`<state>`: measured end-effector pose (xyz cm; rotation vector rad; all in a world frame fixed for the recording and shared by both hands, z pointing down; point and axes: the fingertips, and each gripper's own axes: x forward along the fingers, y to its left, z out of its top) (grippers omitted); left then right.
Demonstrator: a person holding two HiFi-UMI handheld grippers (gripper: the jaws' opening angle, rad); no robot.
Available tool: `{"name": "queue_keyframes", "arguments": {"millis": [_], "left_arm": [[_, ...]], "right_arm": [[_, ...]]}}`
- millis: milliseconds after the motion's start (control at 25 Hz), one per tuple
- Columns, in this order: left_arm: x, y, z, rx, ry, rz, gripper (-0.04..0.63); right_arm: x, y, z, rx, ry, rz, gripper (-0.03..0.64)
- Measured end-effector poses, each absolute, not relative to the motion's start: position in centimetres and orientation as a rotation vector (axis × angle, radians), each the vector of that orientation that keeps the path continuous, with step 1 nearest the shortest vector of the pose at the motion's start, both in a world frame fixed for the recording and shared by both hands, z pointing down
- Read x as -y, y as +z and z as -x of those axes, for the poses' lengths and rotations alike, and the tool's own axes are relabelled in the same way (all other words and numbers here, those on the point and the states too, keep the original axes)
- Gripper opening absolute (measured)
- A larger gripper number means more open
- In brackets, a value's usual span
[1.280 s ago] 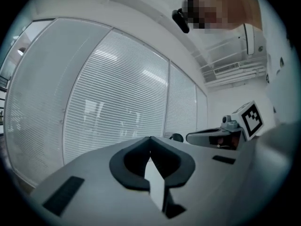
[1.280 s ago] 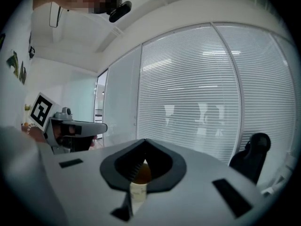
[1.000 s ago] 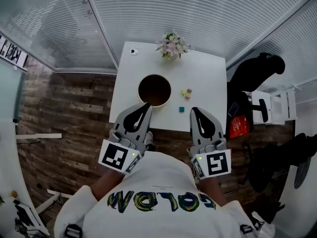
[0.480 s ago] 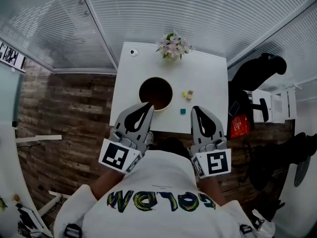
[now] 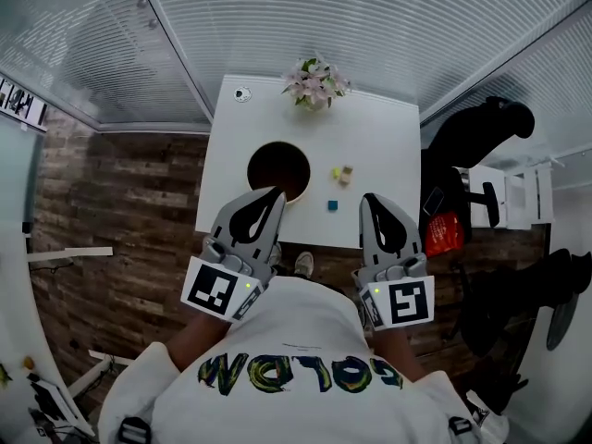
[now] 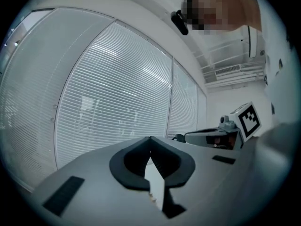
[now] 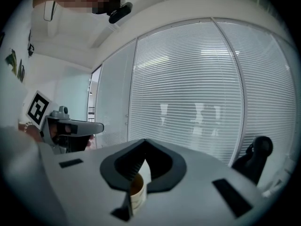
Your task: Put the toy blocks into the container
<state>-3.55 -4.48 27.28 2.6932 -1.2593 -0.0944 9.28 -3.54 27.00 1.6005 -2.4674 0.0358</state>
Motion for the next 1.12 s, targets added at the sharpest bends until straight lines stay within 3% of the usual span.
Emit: {"name": "queue_keyframes", "arguments": {"millis": [760, 1120], "left_arm": [[5.1, 29.4, 1.8, 1.278, -0.037, -2.659, 0.012], [5.0, 31.1, 2.4, 1.287, -0.006, -2.632, 0.012]], "right_arm": [[3.7, 29.8, -11.6, 2.464, 0.102, -1.572, 0.023], [5.7, 39.8, -11.5, 2.345, 0.239, -1.512, 0.075]]}}
